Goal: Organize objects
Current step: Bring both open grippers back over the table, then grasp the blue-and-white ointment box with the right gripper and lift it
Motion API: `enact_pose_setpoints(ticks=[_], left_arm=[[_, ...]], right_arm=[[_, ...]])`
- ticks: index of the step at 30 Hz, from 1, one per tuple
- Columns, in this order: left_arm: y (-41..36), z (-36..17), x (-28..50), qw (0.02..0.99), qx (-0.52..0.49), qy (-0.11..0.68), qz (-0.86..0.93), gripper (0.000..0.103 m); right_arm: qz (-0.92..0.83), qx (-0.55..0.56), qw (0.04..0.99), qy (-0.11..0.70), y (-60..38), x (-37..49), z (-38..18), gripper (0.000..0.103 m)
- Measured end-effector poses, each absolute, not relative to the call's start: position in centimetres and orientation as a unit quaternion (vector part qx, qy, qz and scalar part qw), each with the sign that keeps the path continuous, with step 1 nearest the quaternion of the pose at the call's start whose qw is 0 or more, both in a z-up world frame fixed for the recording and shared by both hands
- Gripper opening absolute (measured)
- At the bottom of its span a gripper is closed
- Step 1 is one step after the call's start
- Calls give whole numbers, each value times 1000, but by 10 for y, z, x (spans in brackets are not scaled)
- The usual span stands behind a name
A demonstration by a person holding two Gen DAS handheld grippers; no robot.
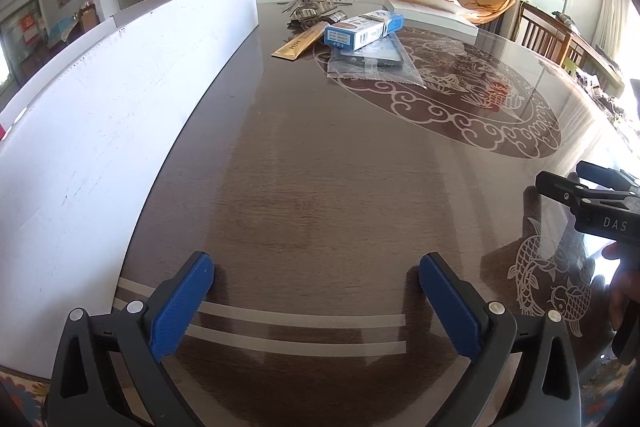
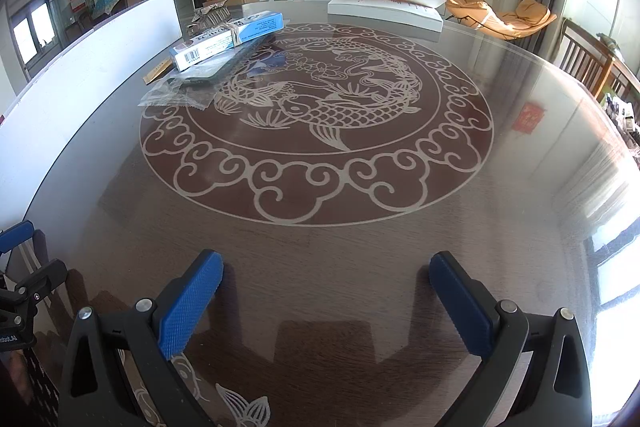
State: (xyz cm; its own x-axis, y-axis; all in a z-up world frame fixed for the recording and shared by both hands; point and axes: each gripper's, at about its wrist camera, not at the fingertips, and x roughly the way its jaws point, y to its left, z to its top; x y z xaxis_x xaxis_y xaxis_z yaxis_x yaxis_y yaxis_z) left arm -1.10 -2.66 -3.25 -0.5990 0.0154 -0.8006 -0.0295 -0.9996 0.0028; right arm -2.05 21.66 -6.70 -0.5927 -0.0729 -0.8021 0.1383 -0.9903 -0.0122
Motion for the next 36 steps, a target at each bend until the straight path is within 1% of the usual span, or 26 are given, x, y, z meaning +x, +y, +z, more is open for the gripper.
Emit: enact_pose_setpoints(ticks=[8,20,26,32,36], left_arm=[[-24,-32,-17,-8,-464,-2,886,103],[-28,-33,-15,4,-459,3,888,103],[-33,-32,-45,-30,-483,-14,875,103],[-48,-33,-38,-27,-457,-12,889,103],[-52,-33,-32,-23,-453,-8,891,103]], right_arm=[[-892,447,59,37,217,-21,-67,103],[-892,448,59,36,217,-21,-67,103],[-892,448,59,36,217,-21,-67,103],[-891,448,59,36,217,-21,-67,103],[-866,493,69,44,213,-42,-61,103]])
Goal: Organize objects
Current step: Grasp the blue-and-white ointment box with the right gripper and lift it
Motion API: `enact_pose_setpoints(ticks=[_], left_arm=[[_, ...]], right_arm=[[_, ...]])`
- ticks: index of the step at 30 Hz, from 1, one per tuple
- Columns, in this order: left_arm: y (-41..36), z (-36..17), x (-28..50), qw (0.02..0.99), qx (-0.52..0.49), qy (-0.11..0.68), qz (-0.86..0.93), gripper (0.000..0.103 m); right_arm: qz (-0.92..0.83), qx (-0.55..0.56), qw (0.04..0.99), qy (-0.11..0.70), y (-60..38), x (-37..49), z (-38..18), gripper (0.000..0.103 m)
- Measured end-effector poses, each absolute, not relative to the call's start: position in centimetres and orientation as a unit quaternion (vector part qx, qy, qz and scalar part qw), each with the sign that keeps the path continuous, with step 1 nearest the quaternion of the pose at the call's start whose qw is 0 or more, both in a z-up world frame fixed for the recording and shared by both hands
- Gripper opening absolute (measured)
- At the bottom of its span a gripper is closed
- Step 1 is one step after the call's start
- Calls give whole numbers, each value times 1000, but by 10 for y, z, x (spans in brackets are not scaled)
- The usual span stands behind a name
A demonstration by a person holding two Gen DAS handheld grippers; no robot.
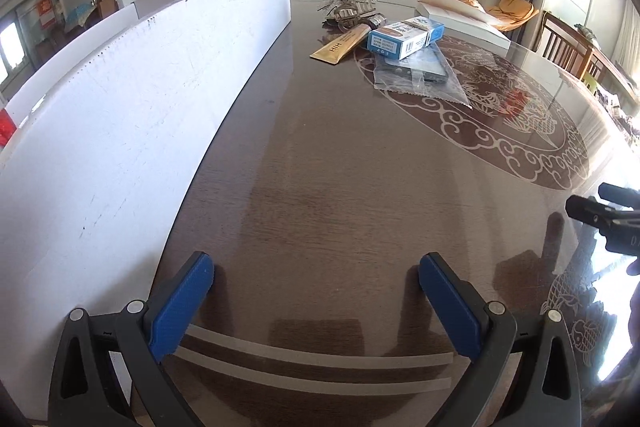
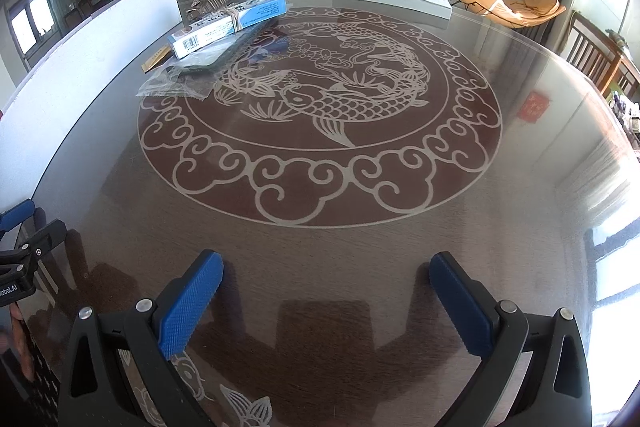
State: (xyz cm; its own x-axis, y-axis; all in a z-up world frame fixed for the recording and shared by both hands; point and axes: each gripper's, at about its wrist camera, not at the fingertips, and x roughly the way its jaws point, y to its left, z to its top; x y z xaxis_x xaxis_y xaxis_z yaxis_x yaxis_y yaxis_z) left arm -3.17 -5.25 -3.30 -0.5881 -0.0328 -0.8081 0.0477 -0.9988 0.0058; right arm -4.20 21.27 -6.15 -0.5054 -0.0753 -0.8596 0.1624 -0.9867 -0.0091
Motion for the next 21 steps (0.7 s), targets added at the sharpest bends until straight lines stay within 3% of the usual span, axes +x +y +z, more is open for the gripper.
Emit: enact_pose_setpoints(ticks=[8,10,13,18,19,21], left_arm=[[-51,-34,-33,30,441,11,-897,103],[-51,-35,-32,30,438,12,-898,103],[-51,-35,-32,30,438,12,-899,103],[-51,-36,-34,27,440,11,-898,103],[-51,-36,-35,27,441,10,-897,103],[-51,-36,-36,25,441,10,-897,103]], right_arm=[[-878,463,122,2,138,-172,2,103],[-867,481,124,-38,116,-212,1,101],[-846,520,102,-58,85,-254,-14,89],[-824,565,37,-32,54,-280,-44,89],[-828,560,33,-22,51,-279,-45,87],[-840,541,34,4,50,-272,-43,68]])
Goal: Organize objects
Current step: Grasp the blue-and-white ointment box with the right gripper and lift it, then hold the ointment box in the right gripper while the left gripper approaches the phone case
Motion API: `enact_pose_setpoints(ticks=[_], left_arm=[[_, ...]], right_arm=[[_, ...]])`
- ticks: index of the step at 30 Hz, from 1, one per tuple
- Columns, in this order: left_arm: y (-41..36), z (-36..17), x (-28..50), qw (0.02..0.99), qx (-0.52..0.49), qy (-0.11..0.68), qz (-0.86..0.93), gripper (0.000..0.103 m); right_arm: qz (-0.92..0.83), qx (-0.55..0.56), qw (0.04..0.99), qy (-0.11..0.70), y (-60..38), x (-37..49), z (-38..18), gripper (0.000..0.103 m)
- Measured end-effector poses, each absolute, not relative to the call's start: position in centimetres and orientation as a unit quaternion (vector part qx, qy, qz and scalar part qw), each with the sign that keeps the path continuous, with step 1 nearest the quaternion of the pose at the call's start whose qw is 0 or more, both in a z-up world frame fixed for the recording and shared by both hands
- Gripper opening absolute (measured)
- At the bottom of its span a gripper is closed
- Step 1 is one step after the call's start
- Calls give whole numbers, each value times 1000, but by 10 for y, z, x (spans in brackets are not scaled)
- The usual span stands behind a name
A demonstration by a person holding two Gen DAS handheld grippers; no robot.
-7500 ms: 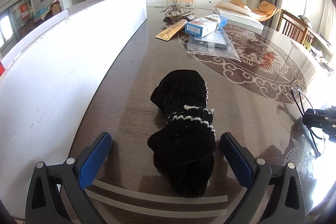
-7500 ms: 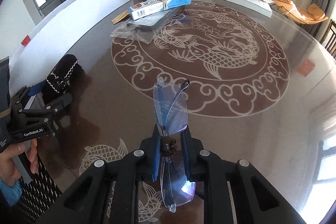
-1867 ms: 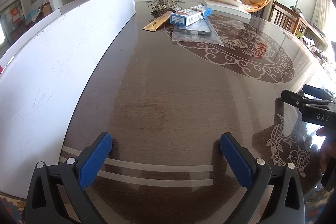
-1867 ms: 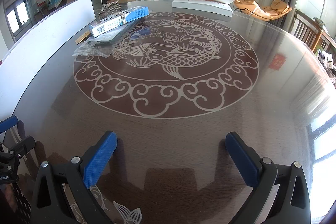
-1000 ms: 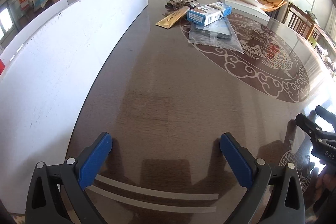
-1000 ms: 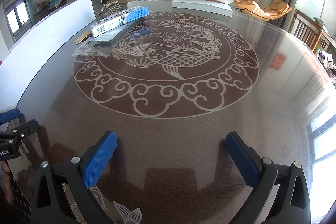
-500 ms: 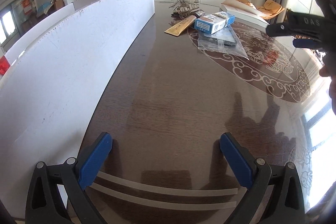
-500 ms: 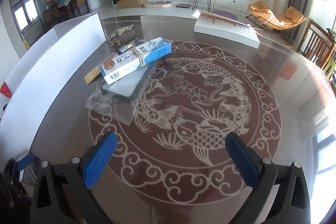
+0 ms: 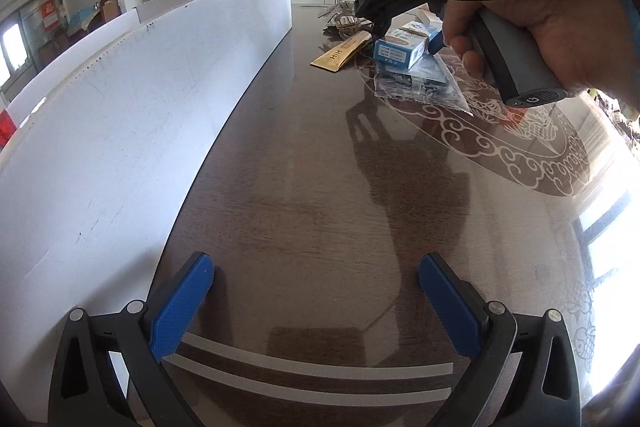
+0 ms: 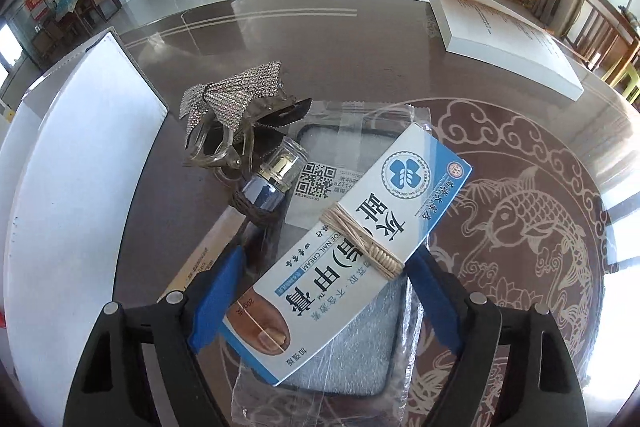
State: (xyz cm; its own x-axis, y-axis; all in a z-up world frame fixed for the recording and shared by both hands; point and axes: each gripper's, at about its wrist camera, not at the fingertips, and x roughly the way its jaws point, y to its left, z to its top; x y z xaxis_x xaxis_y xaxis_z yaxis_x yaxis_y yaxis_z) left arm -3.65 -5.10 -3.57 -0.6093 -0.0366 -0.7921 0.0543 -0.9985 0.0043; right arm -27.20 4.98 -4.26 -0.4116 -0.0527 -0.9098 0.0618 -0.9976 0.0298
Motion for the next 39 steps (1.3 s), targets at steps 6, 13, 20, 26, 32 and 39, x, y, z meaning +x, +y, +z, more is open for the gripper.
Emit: enact_pose_setpoints(ticks=[6,13,20,26,32,39], left_arm=[[-51,-36,-37,25,441,10,-897,103],[-53,-36,-37,26,437,11,-899,103],[-52,-36,-37,27,437,11,-899,103],[-52,-36,-37,27,434,11,-900,103],[-52,-37,-36,28,433,11,-901,103],[-51,-36,-37,31,434,13,-900,103]], right_arm=[[-850,523,54,-3,90,-244,-38,47],[-851,523,44,5,175,-187,-48,45],[-866,499,22,25,255,-119,-49,45],[-887,460,23,27,286,-78,-53,45],[-896,443,11,20,291,-68,-59,86],[-890,456,6,10,294,-70,-64,102]])
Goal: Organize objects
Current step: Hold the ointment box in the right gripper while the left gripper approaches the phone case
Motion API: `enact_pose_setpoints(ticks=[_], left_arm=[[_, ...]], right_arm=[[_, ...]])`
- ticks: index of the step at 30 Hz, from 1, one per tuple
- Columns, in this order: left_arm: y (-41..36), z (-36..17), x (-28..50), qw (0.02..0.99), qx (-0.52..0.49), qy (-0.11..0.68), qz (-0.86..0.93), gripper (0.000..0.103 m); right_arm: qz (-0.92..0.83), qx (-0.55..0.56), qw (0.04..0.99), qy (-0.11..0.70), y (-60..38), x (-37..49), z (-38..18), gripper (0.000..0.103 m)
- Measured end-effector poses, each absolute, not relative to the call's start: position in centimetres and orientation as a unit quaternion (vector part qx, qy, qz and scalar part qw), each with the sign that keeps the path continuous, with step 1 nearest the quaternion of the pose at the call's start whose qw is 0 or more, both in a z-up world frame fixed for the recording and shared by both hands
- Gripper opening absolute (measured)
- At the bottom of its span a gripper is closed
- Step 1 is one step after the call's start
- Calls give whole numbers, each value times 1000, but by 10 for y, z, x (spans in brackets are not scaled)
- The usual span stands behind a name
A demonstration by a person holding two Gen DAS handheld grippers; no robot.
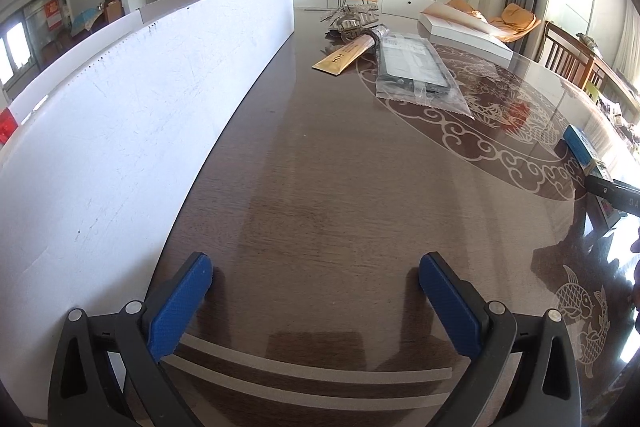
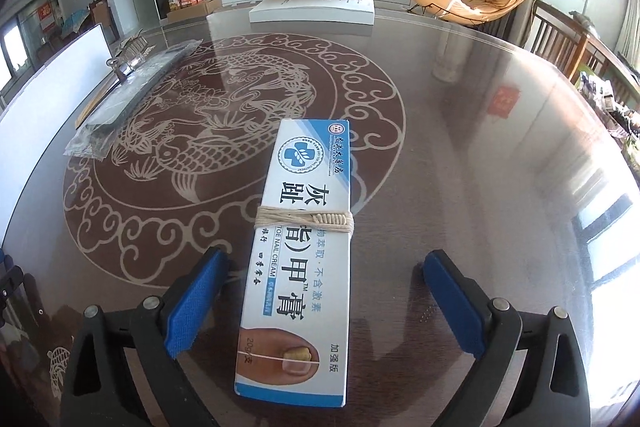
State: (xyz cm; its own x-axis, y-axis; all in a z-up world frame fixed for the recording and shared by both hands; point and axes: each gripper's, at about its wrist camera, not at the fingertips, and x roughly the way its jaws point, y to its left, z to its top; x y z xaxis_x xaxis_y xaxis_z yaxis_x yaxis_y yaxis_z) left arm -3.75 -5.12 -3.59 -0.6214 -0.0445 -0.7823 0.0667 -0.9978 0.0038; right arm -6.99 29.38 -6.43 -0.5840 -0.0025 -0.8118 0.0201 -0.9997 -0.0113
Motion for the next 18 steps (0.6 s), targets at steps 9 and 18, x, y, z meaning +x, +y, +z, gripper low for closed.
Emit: enact_pose_setpoints(ticks=[9,18], left_arm=[[-51,-36,-38,31,434,13,-900,103],[-51,-36,-38,31,433,13,-901,103]], right_arm=[[-889,457,5,9,294,-70,-65,103],[-889,457,5,9,294,-70,-65,103]])
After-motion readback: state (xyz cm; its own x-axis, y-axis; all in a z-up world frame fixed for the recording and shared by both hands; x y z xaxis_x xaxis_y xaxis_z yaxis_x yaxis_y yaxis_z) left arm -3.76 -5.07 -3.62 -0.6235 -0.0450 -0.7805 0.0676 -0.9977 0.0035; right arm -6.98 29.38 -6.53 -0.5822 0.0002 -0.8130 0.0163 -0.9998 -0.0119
